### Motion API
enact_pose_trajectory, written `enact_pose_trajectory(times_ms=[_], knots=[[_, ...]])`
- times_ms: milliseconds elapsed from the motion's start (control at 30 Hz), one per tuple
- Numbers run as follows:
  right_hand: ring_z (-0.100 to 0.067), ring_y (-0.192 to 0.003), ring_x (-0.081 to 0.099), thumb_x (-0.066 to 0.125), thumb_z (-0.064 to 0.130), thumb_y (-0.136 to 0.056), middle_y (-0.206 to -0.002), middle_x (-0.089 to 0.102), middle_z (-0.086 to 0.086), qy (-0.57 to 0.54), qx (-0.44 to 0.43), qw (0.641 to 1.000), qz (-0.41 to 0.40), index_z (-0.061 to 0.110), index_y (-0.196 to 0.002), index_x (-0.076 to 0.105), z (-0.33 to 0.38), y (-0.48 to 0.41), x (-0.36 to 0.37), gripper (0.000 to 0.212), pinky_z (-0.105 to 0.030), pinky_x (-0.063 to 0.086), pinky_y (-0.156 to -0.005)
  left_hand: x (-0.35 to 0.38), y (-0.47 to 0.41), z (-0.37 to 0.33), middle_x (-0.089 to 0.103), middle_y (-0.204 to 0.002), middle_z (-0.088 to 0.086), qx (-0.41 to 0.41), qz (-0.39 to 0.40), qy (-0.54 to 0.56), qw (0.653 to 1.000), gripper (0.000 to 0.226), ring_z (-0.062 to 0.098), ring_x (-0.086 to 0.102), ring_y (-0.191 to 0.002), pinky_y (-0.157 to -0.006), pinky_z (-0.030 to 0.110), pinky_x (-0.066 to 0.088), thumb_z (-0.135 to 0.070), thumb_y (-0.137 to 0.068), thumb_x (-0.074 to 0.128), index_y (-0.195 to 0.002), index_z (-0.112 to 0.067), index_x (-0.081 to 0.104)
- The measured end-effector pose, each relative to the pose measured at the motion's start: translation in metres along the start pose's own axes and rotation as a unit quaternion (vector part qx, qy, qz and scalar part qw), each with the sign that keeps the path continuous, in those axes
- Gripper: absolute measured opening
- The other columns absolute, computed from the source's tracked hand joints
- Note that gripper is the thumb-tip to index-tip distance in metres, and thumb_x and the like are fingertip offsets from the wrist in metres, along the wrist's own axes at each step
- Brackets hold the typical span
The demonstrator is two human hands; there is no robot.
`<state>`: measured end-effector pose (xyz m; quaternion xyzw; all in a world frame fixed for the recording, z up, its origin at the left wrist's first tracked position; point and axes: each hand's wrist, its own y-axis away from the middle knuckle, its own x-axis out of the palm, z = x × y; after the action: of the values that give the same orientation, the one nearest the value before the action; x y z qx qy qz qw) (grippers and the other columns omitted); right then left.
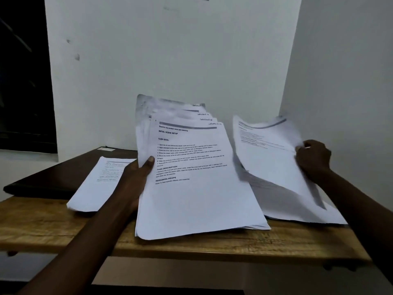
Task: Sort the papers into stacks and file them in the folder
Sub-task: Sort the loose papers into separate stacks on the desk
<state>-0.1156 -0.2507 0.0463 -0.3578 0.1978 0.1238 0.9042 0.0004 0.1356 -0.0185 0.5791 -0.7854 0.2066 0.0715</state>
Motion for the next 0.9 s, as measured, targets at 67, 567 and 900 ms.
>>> enact_pose_trajectory(times_ms=[67, 567, 900], knots=[[-0.042, -0.092, 0.059, 0.054, 0.001, -0.087, -0.092, 0.059, -0.024, 0.08, -0.041, 0.996, 0.021, 0.002, -0.107, 0.057, -0.02, -0.001, -0.008, 0.021, -0.031, 0.037, -0.071, -0.001, 0.0, -0.001, 0.076, -0.097, 0.005, 0.001, 0.001, -0.006, 1.0, 0.019, 0.018, 0.075, -0.079, -0.066, 0.03, 0.062, -0.022, -0.101, 0.052, -0.109, -0.011, 0.066], [-0.024, -0.088, 0.066, 0.059, 0.047, -0.092, -0.104, 0.07, -0.012, -0.101, -0.021, 0.96, 0.262, 0.011, -0.118, 0.058, 0.025, 0.05, 0.037, 0.044, -0.034, 0.05, -0.075, -0.001, 0.003, -0.001, 0.072, -0.114, 0.013, 0.012, -0.001, 0.02, 1.0, 0.032, 0.024, 0.072, -0.099, -0.073, 0.033, 0.062, -0.024, -0.1, 0.053, -0.125, -0.005, 0.061], [-0.032, -0.086, 0.069, 0.08, 0.026, -0.056, -0.099, 0.072, -0.019, -0.325, -0.034, 0.881, 0.343, 0.009, -0.098, 0.072, 0.106, 0.08, 0.056, 0.046, -0.04, 0.052, -0.076, -0.006, 0.004, -0.008, 0.068, -0.123, 0.018, -0.002, 0.005, 0.112, 0.994, 0.044, 0.036, 0.066, -0.113, -0.098, 0.053, 0.051, -0.029, -0.094, 0.058, -0.13, -0.004, 0.059]])
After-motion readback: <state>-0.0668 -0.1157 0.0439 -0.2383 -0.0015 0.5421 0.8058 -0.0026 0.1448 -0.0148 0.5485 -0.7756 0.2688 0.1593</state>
